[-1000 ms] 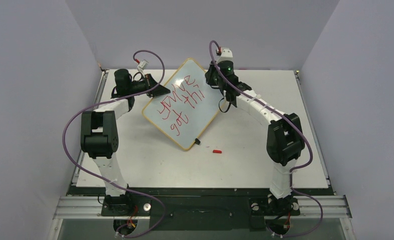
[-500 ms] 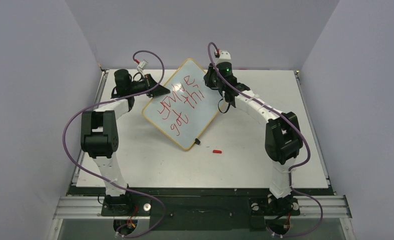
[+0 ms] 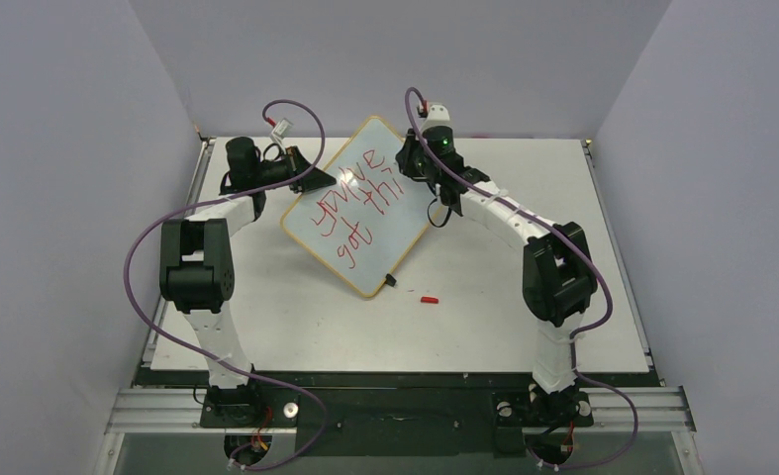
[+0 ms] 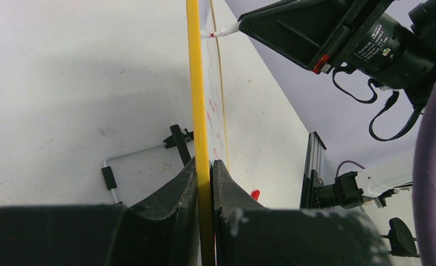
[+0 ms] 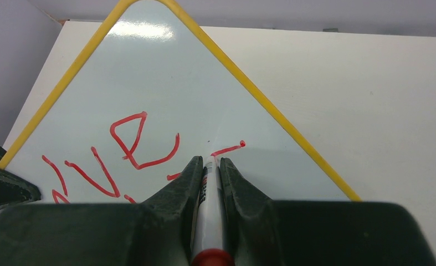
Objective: Write a sentence on the whiteboard
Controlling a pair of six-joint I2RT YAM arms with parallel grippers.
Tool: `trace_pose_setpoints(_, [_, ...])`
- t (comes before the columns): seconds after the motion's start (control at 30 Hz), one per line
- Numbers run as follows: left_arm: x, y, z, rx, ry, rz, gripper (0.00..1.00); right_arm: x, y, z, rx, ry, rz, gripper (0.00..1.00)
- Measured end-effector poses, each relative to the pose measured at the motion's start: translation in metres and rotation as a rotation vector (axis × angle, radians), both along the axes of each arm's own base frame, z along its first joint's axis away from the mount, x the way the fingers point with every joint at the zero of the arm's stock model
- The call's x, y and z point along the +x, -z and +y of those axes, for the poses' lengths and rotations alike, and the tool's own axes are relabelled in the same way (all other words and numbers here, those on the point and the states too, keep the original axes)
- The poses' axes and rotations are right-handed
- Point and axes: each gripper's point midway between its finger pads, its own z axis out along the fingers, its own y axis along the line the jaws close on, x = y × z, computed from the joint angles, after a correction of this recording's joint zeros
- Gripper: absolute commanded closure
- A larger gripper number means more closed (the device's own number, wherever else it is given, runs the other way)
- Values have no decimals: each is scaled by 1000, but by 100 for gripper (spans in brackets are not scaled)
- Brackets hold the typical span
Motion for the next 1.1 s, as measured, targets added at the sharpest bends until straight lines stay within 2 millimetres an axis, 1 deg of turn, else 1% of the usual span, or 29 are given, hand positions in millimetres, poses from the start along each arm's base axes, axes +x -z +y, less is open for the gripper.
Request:
trace_pose_setpoints(0.47, [3,5,4,2,-27,33,100,-5,21,-2,-3,0,22,100])
trace_pose_setpoints(0.73, [4,6,4,2,-29,36,100,-4,22,-3,-3,2,20,100])
trace_pose_setpoints(1.1, [4,6,4,2,-29,36,100,2,22,-14,-3,24,21,100])
